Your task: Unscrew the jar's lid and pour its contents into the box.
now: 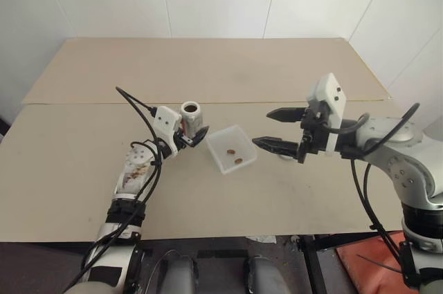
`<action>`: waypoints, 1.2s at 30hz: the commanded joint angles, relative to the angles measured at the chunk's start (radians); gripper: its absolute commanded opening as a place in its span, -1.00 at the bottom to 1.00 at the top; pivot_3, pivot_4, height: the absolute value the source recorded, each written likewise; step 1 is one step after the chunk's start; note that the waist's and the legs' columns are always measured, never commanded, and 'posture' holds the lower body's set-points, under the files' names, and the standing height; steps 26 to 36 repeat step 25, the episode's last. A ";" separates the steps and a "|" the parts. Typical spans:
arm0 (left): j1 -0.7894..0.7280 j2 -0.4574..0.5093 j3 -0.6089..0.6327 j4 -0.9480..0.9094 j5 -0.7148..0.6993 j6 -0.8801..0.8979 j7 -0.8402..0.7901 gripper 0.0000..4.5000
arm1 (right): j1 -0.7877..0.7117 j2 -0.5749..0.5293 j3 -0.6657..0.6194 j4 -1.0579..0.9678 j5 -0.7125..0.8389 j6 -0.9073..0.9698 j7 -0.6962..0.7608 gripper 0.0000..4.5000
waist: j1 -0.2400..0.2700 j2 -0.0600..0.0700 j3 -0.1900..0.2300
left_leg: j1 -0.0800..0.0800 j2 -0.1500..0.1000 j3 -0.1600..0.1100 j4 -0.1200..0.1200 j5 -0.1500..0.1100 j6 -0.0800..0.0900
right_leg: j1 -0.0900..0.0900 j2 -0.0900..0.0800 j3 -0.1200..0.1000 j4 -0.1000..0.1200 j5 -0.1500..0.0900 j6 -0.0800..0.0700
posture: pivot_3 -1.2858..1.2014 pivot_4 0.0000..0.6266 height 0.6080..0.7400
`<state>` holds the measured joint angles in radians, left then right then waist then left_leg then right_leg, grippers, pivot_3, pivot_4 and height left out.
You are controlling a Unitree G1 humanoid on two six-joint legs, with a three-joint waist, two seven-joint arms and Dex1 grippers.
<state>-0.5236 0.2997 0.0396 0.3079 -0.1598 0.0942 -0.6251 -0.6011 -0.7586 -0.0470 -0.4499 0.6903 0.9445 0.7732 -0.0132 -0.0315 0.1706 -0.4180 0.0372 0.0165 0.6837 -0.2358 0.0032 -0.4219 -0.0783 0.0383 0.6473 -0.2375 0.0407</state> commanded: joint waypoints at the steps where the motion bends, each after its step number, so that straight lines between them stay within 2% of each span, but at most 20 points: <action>1: 0.068 0.065 0.001 -0.159 -0.014 0.016 -0.041 0.97 | 0.004 -0.003 -0.021 -0.030 0.009 -0.022 -0.002 1.00 | -0.001 0.000 0.000 | 0.000 0.000 0.000 0.000 0.000 0.000 | 0.000 0.000 0.000 0.000 0.000 0.000 | 0.03 -0.52 1.00; 8: 0.258 0.271 0.094 -0.450 -0.133 0.154 -0.166 0.97 | 0.030 -0.023 -0.025 -0.036 -0.001 -0.035 0.018 1.00 | -0.002 0.000 0.000 | 0.002 0.001 0.002 -0.003 0.000 0.000 | 0.000 0.000 0.001 -0.002 0.000 0.000 | 0.03 -0.52 1.00; 13: 0.356 0.452 0.270 -0.577 -0.298 0.274 -0.286 0.97 | 0.033 -0.027 -0.012 -0.018 -0.021 -0.056 0.028 1.00 | -0.001 0.000 0.000 | 0.003 0.002 0.002 -0.003 0.000 0.000 | 0.000 0.000 0.001 -0.003 0.000 0.000 | 0.03 -0.52 1.00; 19: 0.430 0.622 0.520 -0.565 -0.504 0.305 -0.526 0.97 | 0.071 -0.055 -0.039 -0.007 -0.030 -0.103 0.085 1.00 | 0.000 0.000 0.000 | 0.003 0.003 0.004 -0.004 0.000 0.000 | 0.000 0.001 0.001 -0.004 -0.001 -0.001 | 0.03 -0.52 1.00; 23: 0.484 0.649 0.598 -0.566 -0.517 0.267 -0.579 0.97 | 0.084 -0.067 -0.038 0.007 -0.044 -0.130 0.101 1.00 | -0.001 0.000 0.000 | 0.005 0.003 0.006 -0.005 0.000 0.000 | 0.000 0.001 0.001 -0.005 -0.001 -0.001 | 0.03 -0.52 1.00; 36: 0.498 0.646 0.602 -0.576 -0.517 0.264 -0.576 0.97 | 0.088 -0.069 -0.037 0.013 -0.050 -0.140 0.104 1.00 | -0.001 0.000 0.000 | 0.006 0.004 0.006 -0.005 0.000 0.000 | 0.001 0.001 0.001 -0.004 -0.001 -0.001 | 0.03 -0.52 1.00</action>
